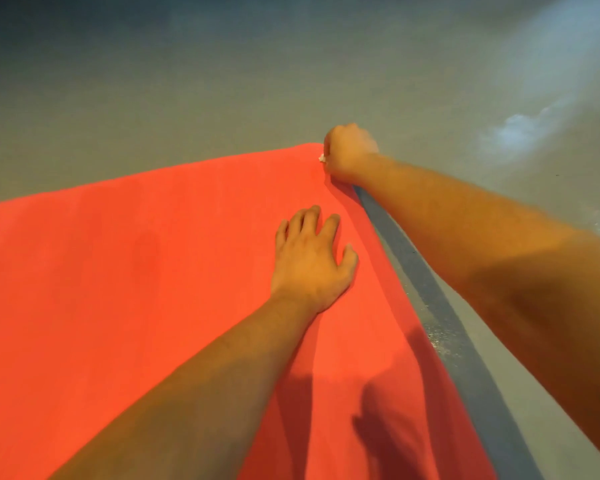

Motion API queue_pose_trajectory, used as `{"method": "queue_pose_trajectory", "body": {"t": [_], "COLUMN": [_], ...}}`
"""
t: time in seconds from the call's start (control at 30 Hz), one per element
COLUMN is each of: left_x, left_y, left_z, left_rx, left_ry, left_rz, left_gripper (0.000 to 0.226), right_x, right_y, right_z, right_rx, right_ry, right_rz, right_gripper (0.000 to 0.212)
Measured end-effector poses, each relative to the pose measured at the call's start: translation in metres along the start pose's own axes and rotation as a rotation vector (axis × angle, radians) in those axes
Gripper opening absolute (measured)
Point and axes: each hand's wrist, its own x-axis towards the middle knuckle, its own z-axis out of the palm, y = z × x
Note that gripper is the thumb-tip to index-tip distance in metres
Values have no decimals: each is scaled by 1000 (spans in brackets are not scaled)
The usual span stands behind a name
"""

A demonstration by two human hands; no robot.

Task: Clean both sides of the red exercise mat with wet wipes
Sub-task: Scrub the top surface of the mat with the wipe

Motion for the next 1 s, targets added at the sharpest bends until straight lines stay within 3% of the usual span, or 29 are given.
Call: {"method": "queue_pose_trajectory", "body": {"t": [0.23,0.33,0.43,0.63,0.7,0.8,1.0], "left_x": [-5,-10,-31,-125,-148,-181,-248], "left_y": [5,4,14,35,35,28,8], "left_z": [-16,-32,-70,-132,-163,-218,-347], "left_rx": [62,103,89,-55,-203,-456,-663], "left_ry": [-5,-197,-439,-713,-682,-475,-53], "left_rz": [10,59,-3,-32,-48,-97,-123], "left_gripper": [34,39,41,61,72,73,27], "right_x": [-120,-181,-236,-330,-353,-382,-432], "right_y": [-4,-11,-17,-26,-32,-58,-166], "right_z": [-9,-19,-30,-57,-75,-112,-207], "right_rx": [14,-27,-16,132,372,704,931], "right_ry": [-57,-111,-152,-390,-329,-237,-169], "right_rz": [-8,-24,-36,-64,5,-11,-266], "right_gripper": [21,19,19,21,13,7,20]}}
